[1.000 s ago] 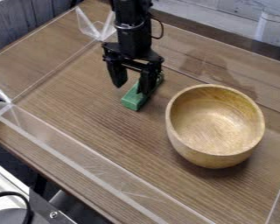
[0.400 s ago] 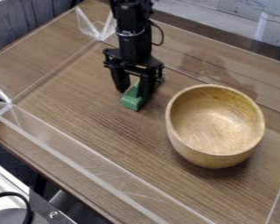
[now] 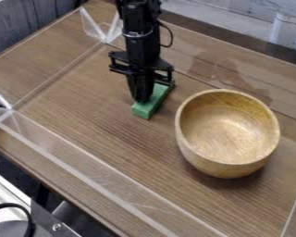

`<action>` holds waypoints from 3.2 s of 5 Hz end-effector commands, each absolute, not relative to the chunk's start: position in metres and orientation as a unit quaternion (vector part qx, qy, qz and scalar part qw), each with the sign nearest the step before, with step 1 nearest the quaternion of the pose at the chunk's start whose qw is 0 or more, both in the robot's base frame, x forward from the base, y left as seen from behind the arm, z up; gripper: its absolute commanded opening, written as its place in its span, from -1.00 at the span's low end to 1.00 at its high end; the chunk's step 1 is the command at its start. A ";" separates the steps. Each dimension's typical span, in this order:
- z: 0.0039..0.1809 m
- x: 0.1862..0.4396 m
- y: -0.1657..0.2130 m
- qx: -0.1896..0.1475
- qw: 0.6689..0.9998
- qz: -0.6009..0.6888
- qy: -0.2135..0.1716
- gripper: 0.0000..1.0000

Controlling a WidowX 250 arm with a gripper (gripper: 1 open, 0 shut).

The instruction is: Put the green block in the brown bowl

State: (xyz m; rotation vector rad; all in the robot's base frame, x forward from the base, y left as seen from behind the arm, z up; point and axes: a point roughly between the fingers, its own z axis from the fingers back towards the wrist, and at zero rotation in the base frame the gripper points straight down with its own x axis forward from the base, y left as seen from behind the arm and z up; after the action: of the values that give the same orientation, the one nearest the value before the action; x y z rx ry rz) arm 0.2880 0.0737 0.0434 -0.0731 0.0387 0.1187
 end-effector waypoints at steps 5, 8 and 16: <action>0.118 0.300 0.054 -0.054 0.996 0.038 -0.061 1.00; 0.077 0.301 0.062 -0.040 0.998 0.044 -0.034 1.00; 0.097 0.295 0.043 -0.063 0.996 0.044 -0.048 -1.00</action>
State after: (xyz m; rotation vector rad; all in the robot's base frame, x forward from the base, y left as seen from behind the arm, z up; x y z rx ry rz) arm 0.2853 0.0408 0.0757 -0.1402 -0.0175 0.0952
